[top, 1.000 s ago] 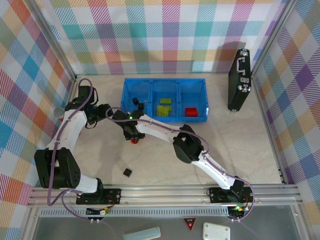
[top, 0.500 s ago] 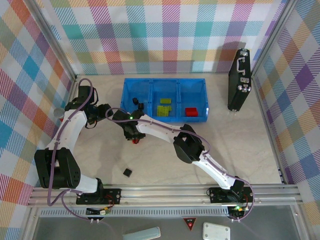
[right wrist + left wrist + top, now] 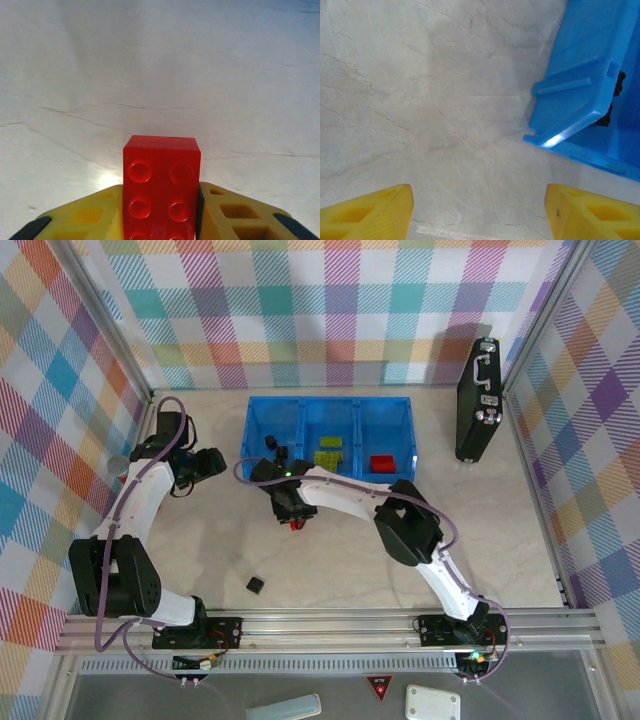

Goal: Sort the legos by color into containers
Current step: Pick up the lego from the center of the table, then place the lego in the container.

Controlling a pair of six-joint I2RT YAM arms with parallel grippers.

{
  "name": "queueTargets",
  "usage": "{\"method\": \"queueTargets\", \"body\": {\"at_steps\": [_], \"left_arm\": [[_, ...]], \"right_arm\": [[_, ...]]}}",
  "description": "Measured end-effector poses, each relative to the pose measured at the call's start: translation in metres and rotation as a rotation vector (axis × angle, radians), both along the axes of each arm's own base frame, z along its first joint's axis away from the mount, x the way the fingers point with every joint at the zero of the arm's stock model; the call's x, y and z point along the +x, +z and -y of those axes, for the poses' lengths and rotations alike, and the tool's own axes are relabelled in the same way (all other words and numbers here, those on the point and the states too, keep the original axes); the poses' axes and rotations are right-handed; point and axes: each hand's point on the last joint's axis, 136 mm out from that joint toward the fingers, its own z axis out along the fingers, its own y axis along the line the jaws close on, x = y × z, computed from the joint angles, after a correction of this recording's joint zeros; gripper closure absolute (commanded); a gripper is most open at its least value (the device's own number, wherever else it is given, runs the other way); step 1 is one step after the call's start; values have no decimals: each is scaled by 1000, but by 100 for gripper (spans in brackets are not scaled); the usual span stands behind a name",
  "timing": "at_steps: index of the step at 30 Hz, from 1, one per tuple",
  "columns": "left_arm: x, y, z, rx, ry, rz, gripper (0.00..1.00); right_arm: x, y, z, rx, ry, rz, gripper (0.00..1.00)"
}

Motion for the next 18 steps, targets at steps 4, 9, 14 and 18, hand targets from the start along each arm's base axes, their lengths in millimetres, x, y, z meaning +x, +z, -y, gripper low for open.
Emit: {"method": "queueTargets", "body": {"at_steps": [4,9,14,18], "left_arm": [[0,-4,1,-8,-5,-12,30],[1,-8,0,-6,-5,-23,30],[1,-9,-2,-4,1,-28,30],[1,-11,-2,-4,1,-32,31]], "right_arm": [[4,-1,42,-15,-50,-18,63],[5,-2,90,-20,-95,-39,64],[5,2,124,5,-106,-45,64],[6,6,144,32,-110,-46,64]]}}
